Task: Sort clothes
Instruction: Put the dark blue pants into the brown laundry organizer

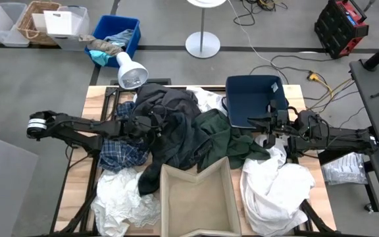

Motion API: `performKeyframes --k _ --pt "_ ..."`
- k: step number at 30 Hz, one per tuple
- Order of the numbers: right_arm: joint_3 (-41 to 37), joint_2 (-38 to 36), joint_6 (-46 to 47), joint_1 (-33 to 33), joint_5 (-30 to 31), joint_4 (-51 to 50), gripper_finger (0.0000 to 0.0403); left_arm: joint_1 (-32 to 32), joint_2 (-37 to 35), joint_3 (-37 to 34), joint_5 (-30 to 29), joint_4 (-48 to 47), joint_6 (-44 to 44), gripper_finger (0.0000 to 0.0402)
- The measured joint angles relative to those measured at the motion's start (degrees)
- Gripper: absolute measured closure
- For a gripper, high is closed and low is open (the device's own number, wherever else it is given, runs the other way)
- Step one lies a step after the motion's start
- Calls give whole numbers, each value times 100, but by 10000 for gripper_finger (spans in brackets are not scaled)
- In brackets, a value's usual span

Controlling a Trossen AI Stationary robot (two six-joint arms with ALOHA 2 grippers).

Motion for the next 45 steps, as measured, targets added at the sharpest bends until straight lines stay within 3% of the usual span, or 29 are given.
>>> performKeyframes --k 7,19,34,45 --pt "0 0 80 0 0 0 369 -128 -368 337 88 43 495 400" --pt "27 0 222 0 0 19 369 -667 -367 1372 31 -313 1539 401" --pt "105 -2 84 0 0 -17 369 -749 -415 3249 22 -1102 2365 401" --pt "107 -2 72 0 0 -15 369 -776 -420 4557 22 -1232 2443 401"
